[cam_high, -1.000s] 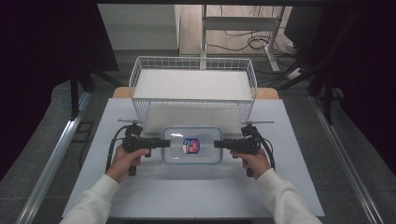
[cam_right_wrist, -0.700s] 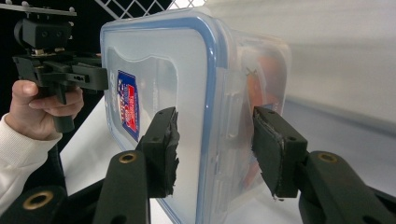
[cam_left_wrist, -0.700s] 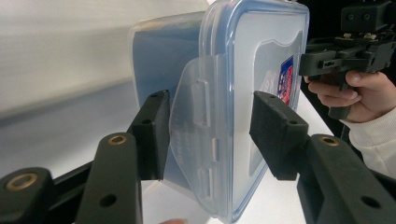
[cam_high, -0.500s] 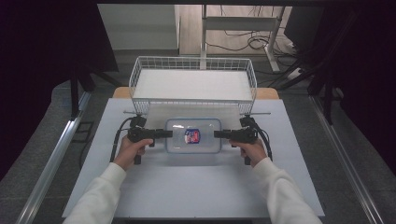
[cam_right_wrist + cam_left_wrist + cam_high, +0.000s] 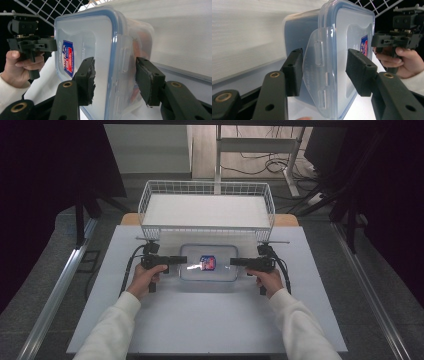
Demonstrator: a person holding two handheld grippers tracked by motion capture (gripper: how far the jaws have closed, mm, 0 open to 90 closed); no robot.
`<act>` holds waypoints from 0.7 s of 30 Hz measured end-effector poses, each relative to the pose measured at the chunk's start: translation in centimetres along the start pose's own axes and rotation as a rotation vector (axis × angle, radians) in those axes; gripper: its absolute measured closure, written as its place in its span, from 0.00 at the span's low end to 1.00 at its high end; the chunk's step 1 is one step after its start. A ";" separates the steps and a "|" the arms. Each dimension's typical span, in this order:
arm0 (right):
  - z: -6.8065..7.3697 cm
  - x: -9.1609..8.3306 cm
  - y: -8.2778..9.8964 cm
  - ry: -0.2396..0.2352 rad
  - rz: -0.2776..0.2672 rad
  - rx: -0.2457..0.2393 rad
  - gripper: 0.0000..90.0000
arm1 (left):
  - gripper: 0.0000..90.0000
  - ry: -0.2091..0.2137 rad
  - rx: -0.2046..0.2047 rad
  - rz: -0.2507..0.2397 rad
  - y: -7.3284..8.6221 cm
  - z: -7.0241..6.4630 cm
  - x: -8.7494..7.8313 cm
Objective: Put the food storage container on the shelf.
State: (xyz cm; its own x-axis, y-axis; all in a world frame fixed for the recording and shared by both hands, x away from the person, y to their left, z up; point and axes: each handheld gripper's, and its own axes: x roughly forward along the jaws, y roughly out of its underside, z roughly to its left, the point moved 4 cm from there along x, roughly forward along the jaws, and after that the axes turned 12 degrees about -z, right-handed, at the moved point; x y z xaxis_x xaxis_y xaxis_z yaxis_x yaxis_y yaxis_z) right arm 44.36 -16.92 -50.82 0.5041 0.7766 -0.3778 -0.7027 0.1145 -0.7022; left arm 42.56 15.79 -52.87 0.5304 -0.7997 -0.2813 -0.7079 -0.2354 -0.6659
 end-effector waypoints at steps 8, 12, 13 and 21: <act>-0.2 0.4 -0.1 0.051 -0.026 0.069 0.55 | 0.54 -0.018 -0.046 -0.035 -0.2 0.8 0.6; -0.4 0.5 -0.1 0.059 -0.036 0.091 0.55 | 0.54 -0.023 -0.084 -0.048 -0.2 0.8 0.7; -0.4 0.5 -0.1 0.062 -0.038 0.099 0.55 | 0.54 -0.022 -0.083 -0.047 -0.2 0.9 0.8; -0.6 0.7 -0.1 0.081 -0.047 0.114 0.54 | 0.54 -0.025 -0.104 -0.068 -0.2 1.1 1.0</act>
State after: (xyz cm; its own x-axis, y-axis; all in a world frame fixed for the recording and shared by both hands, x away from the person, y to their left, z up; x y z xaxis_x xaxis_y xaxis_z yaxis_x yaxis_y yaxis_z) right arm 45.03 -16.75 -51.38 0.5739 0.7164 -0.3968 -0.7274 0.2234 -0.6488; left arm 43.75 15.60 -53.74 0.5891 -0.7663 -0.2563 -0.7140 -0.3452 -0.6092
